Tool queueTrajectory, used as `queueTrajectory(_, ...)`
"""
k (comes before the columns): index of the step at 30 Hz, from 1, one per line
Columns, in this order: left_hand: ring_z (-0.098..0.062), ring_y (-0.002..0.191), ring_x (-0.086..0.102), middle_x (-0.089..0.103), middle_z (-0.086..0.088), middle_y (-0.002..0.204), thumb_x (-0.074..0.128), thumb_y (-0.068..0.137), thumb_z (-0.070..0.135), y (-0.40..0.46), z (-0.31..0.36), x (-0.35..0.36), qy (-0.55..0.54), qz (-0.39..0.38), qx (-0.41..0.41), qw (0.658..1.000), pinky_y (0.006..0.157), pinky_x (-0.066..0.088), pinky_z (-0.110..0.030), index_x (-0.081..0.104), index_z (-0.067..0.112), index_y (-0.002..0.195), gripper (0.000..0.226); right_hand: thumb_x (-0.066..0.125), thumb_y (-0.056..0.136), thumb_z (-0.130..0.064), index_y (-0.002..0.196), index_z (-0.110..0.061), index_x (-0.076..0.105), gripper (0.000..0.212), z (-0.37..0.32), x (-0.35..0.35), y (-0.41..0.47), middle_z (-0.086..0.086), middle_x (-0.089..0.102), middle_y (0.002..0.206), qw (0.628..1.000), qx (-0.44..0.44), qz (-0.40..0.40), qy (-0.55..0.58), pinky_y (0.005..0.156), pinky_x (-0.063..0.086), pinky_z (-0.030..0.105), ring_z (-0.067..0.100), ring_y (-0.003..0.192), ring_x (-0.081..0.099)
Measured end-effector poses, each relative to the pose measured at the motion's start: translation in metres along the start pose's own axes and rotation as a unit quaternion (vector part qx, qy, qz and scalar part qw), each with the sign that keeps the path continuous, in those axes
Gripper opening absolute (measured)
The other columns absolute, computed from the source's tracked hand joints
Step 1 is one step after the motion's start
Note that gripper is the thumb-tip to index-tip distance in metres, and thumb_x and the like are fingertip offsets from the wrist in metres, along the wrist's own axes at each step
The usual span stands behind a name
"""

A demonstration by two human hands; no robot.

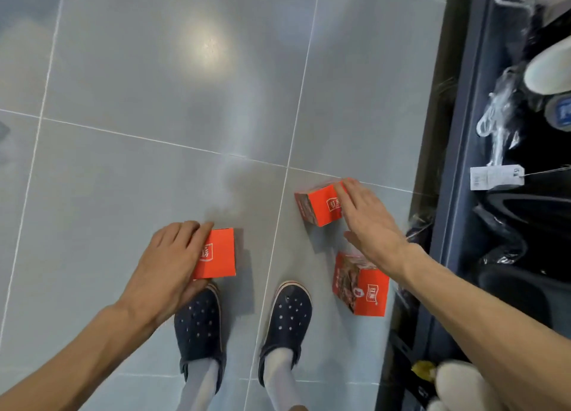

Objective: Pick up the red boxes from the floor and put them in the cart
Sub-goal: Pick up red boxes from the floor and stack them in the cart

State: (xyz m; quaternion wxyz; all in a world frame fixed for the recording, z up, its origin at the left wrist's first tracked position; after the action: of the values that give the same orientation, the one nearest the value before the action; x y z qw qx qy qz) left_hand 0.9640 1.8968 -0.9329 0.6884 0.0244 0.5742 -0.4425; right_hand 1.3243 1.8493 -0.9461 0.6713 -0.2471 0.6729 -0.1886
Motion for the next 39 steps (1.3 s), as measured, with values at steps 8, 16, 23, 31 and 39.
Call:
queueTrajectory(8, -0.035, 0.102, 0.048, 0.051, -0.011, 0.125, 0.055, 0.072, 0.06, -0.024, -0.058, 0.04, -0.055, 0.049, -0.112, 0.991, 0.084, 0.04, -0.047, 0.035, 0.009, 0.146, 0.092, 0.073, 0.068, -0.006, 0.123, -0.005, 0.045, 0.062, 0.007, 0.041, 0.067, 0.016, 0.054, 0.112, 0.99, -0.001, 0.012, -0.139, 0.096, 0.039, 0.044, 0.037, 0.105, 0.049)
queueTrajectory(16, -0.033, 0.102, 0.051, 0.057, -0.011, 0.12, 0.057, 0.07, 0.06, -0.122, -0.067, -0.059, -0.137, 0.091, -0.262, 0.951, 0.084, 0.041, -0.044, 0.038, 0.01, 0.142, 0.089, 0.074, 0.062, -0.045, 0.108, -0.013, 0.05, 0.06, -0.051, -0.12, 0.01, 0.006, 0.057, 0.092, 0.999, -0.006, 0.014, -0.028, 0.069, 0.049, 0.042, 0.031, 0.081, 0.058)
queueTrajectory(23, -0.027, 0.107, 0.053, 0.057, -0.005, 0.124, 0.077, 0.066, 0.056, -0.258, -0.062, -0.224, -0.161, 0.176, -0.309, 0.921, 0.089, 0.039, -0.038, 0.042, 0.014, 0.141, 0.092, 0.067, 0.061, -0.057, 0.119, -0.02, 0.05, 0.071, -0.163, -0.342, -0.074, -0.001, 0.059, 0.099, 0.994, -0.066, 0.081, -0.006, 0.066, 0.053, 0.04, 0.026, 0.088, 0.062)
queueTrajectory(31, -0.024, 0.101, 0.059, 0.062, 0.001, 0.116, 0.068, 0.06, 0.068, -0.484, -0.061, -0.409, -0.113, 0.309, -0.396, 0.858, 0.082, 0.043, -0.035, 0.049, 0.018, 0.133, 0.09, 0.071, 0.045, -0.058, 0.121, -0.02, 0.053, 0.086, -0.368, -0.58, -0.173, -0.007, 0.065, 0.101, 0.953, -0.236, 0.188, 0.015, 0.067, 0.055, 0.032, 0.02, 0.084, 0.066)
queueTrajectory(39, -0.018, 0.094, 0.053, 0.059, 0.005, 0.106, 0.061, 0.043, 0.075, -0.726, -0.043, -0.438, -0.085, 0.347, -0.528, 0.77, 0.079, 0.042, -0.03, 0.049, 0.016, 0.127, 0.104, 0.041, 0.072, -0.083, 0.135, -0.035, 0.049, 0.079, -0.589, -0.674, -0.21, -0.025, 0.048, 0.13, 0.868, -0.432, 0.242, -0.036, 0.085, 0.043, 0.033, 0.002, 0.116, 0.054)
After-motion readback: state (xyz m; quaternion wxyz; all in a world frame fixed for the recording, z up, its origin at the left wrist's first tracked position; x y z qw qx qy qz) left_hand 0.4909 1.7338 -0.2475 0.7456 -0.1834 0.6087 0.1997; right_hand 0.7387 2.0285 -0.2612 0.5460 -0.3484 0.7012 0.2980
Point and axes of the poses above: each hand's wrist, its own y-axis towards the middle knuckle, its own x-axis out of the palm, z = x × y, the point moved 2 cm from there along y, towards the middle knuckle
